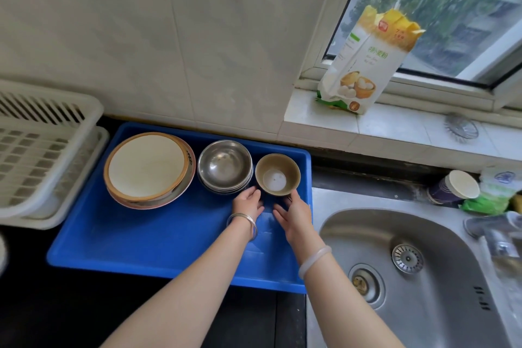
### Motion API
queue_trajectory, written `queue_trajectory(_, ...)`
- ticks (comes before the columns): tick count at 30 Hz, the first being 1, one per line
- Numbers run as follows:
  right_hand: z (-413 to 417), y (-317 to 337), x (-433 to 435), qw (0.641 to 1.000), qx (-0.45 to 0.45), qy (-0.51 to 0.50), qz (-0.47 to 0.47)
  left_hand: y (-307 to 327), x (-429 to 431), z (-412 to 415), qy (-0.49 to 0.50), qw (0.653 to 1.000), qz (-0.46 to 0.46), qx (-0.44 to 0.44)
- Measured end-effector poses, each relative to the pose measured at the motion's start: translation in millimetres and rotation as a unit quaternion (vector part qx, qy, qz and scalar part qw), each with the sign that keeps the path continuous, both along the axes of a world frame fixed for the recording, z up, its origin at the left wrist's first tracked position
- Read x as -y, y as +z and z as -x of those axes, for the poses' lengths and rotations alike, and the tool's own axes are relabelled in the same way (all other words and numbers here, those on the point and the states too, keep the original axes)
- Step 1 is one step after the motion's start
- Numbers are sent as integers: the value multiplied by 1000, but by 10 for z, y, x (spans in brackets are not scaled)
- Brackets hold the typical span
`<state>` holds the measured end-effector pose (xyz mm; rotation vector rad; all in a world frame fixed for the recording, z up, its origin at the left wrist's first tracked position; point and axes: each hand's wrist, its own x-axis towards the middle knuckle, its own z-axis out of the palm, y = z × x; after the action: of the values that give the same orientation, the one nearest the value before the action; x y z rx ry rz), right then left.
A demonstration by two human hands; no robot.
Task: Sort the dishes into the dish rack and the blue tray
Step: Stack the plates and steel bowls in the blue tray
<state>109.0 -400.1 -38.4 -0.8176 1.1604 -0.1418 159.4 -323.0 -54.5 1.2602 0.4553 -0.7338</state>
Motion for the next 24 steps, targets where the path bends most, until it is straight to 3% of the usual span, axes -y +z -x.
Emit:
queue_trajectory(6,337,167,-265,993,-22,92,67,123,-487,166,-41,994,-77,65)
queue_trajectory(12,429,413,-897,961,-5,239,137,412,-1316,357,-31,973,-158,164)
queue_trajectory(20,136,429,-2241,870,28,453,193,581,-2915,655,94,926,-284,231)
queue_trajectory(24,-121,271,-3013,811,24,552,195,544,-3681,802,186,881,-369,230)
